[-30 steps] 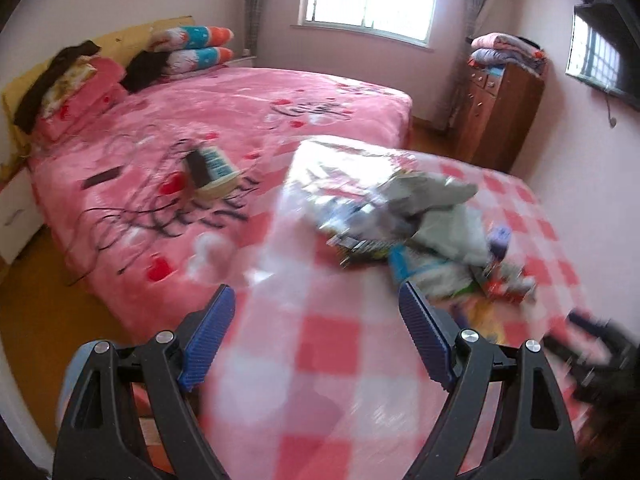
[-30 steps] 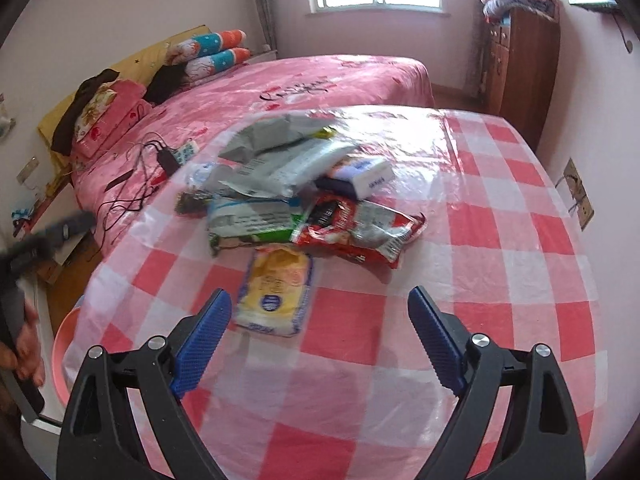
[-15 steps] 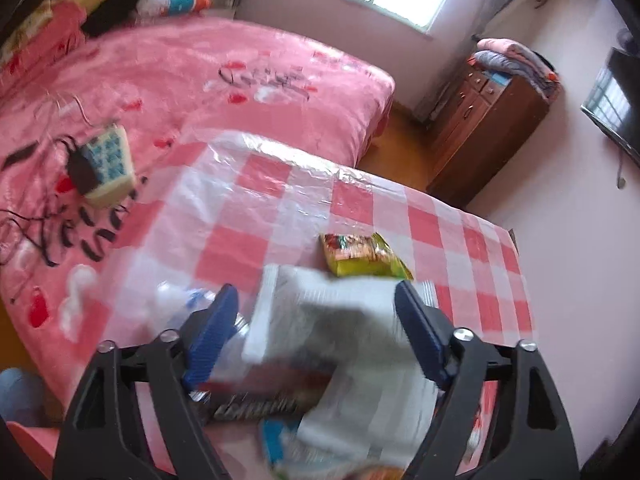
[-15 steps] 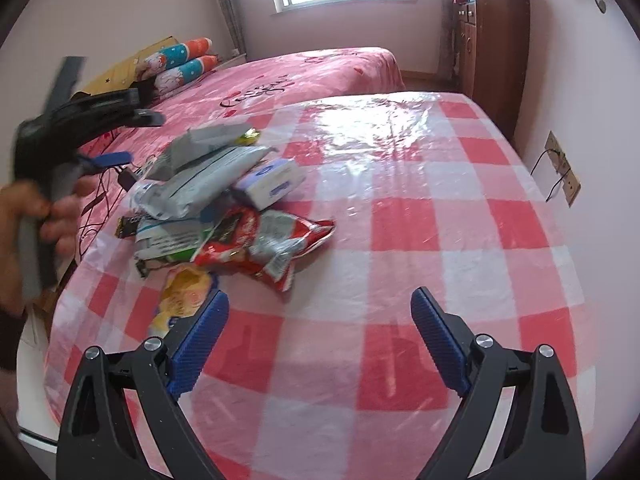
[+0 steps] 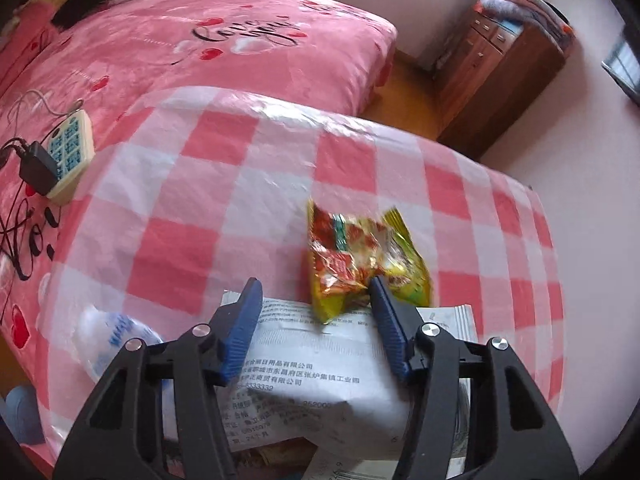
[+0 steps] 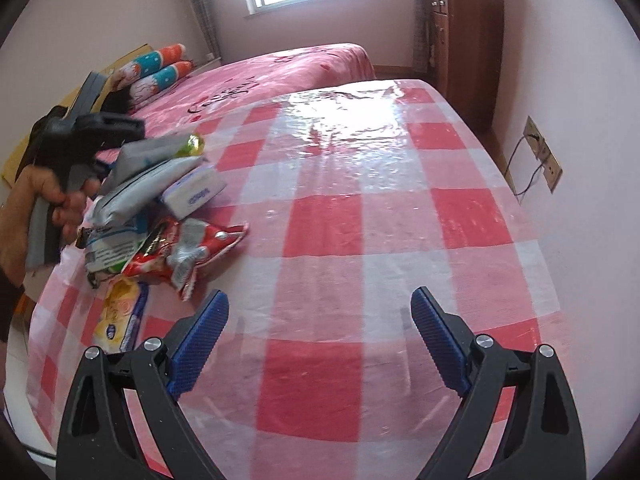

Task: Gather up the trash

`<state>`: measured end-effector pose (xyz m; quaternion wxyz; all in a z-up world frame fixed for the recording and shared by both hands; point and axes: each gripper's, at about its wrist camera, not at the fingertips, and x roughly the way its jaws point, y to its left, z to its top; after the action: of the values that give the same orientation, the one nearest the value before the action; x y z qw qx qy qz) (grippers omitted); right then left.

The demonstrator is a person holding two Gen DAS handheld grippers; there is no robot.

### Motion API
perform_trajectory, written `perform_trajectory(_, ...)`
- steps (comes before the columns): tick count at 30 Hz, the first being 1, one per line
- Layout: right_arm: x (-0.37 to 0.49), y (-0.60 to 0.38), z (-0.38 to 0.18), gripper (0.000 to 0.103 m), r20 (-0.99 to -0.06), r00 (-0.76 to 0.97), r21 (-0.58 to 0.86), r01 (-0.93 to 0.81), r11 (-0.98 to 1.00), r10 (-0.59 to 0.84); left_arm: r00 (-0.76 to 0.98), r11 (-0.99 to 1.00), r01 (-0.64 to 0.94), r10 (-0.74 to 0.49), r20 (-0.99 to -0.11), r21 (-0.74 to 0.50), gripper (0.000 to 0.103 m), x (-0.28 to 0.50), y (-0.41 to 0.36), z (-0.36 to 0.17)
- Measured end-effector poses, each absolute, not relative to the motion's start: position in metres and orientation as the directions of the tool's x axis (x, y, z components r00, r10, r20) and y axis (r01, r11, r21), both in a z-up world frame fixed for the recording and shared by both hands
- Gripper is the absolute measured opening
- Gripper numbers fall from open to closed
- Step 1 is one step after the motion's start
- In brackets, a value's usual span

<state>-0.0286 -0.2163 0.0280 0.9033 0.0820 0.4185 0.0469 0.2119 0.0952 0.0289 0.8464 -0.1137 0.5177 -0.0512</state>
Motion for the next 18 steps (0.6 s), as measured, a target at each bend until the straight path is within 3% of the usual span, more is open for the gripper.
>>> perform_trajectory(14, -0.044, -0.209, 0.048, 0.091, -0.718, 0.668, 0.212, -0.058, 0.976, 0.196, 0.408, 0.930, 0.212, -0.363, -0.838, -0.300, 0.057, 0.106, 0.029, 0.034)
perform_trajectory(18, -0.043, -0.208, 0.052, 0.092, -0.715, 0.673, 0.195, -0.067, 0.979, 0.189, 0.444, 0.939, 0.210, -0.341, -0.828, -0.274, 0.057, 0.109, 0.040, 0.049)
